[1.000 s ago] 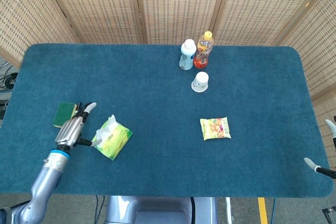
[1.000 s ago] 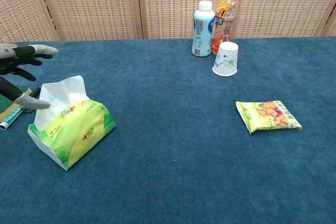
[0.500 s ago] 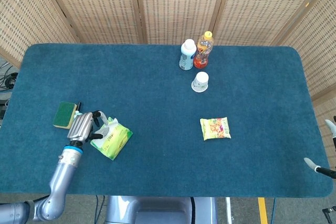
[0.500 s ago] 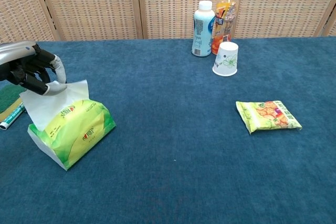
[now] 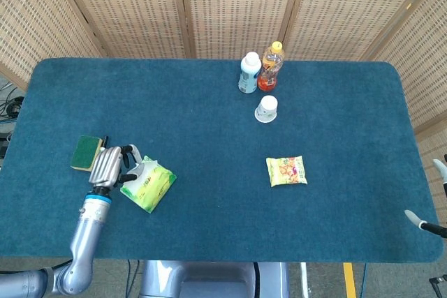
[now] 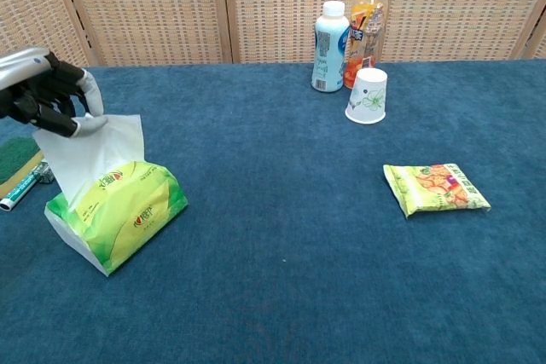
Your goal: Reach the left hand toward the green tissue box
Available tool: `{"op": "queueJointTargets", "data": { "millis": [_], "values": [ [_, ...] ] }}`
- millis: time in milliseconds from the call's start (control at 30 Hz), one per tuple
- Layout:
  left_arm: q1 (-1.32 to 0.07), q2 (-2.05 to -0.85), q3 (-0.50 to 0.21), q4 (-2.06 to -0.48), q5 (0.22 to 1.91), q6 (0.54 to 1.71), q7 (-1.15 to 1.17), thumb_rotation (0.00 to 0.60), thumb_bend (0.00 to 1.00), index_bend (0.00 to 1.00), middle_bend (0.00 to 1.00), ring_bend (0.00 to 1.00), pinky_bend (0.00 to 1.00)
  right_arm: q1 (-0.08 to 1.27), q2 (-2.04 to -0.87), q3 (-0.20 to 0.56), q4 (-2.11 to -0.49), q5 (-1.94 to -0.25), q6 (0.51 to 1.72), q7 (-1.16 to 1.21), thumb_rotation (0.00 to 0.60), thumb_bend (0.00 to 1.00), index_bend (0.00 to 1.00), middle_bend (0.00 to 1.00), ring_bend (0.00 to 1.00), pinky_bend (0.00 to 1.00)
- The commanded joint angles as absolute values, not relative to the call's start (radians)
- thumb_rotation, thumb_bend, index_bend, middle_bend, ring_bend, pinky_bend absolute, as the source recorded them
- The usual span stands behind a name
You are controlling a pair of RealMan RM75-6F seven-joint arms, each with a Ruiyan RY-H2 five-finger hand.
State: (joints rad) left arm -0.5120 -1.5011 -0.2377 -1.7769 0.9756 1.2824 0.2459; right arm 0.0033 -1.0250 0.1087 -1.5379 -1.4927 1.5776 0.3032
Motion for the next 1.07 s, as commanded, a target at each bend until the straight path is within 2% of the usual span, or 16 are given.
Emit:
{"op": "queueJointTargets", "data": {
  "millis": [33, 133, 167, 200, 300, 400, 500, 633, 767, 1067],
  "values": [
    [-0.503, -1.462, -0.275, -1.818, 1.057, 1.330, 0.204, 0.600, 0.54, 0.74, 0.58, 0.62, 0.70, 0.003, -1.025, 0.108, -1.538, -1.494, 1.578, 0.304, 0.600, 0.00, 0.00, 0.00, 0.00, 0.00],
    [-0.516, -1.427, -0.328, -1.852, 1.113, 1.358, 0.185, 0.600, 0.54, 0.74, 0.58, 0.62, 0.70, 0.003, -1.024, 0.108, -1.540, -1.497, 1.580, 0.305, 0.600, 0.00, 0.00, 0.00, 0.00, 0.00],
    [-0.536, -1.420, -0.394, -1.884, 1.130, 1.367, 0.131, 0.600, 0.54, 0.74, 0.58, 0.62, 0.70, 0.002, -1.024, 0.107, -1.541, -1.497, 1.581, 0.307, 0.600, 0.00, 0.00, 0.00, 0.00, 0.00],
    [-0.548, -1.417, -0.422, -1.889, 1.122, 1.353, 0.099, 0.600, 0.54, 0.74, 0.58, 0.62, 0.70, 0.003, -1.023, 0.107, -1.541, -1.497, 1.580, 0.309, 0.600, 0.00, 0.00, 0.00, 0.00, 0.00],
    [-0.577, -1.423, -0.465, -1.891, 1.090, 1.313, 0.041, 0.600, 0.54, 0.74, 0.58, 0.63, 0.70, 0.004, -1.022, 0.107, -1.541, -1.498, 1.578, 0.313, 0.600, 0.00, 0.00, 0.00, 0.00, 0.00],
    [-0.622, -1.405, -0.504, -1.896, 1.003, 1.187, -0.030, 0.600, 0.54, 0.74, 0.59, 0.63, 0.70, 0.005, -1.022, 0.105, -1.540, -1.501, 1.575, 0.314, 0.600, 0.00, 0.00, 0.00, 0.00, 0.00],
    [-0.699, -1.414, -0.569, -1.828, 0.890, 1.059, -0.101, 0.600, 0.54, 0.74, 0.59, 0.63, 0.70, 0.008, -1.022, 0.104, -1.541, -1.502, 1.569, 0.317, 0.600, 0.00, 0.00, 0.00, 0.00, 0.00],
    [-0.785, -1.456, -0.583, -1.750, 0.821, 0.981, -0.102, 0.600, 0.54, 0.74, 0.59, 0.63, 0.71, 0.017, -1.023, 0.108, -1.532, -1.482, 1.542, 0.329, 0.600, 0.00, 0.00, 0.00, 0.00, 0.00],
    [-0.825, -1.482, -0.585, -1.718, 0.800, 0.965, -0.098, 0.600, 0.54, 0.74, 0.59, 0.63, 0.71, 0.021, -1.023, 0.110, -1.526, -1.473, 1.530, 0.341, 0.600, 0.00, 0.00, 0.00, 0.00, 0.00],
    [-0.903, -1.544, -0.585, -1.682, 0.740, 0.994, -0.058, 0.600, 0.54, 0.74, 0.59, 0.63, 0.70, 0.019, -1.018, 0.113, -1.507, -1.462, 1.522, 0.389, 0.600, 0.00, 0.00, 0.00, 0.00, 0.00]
  ]
}}
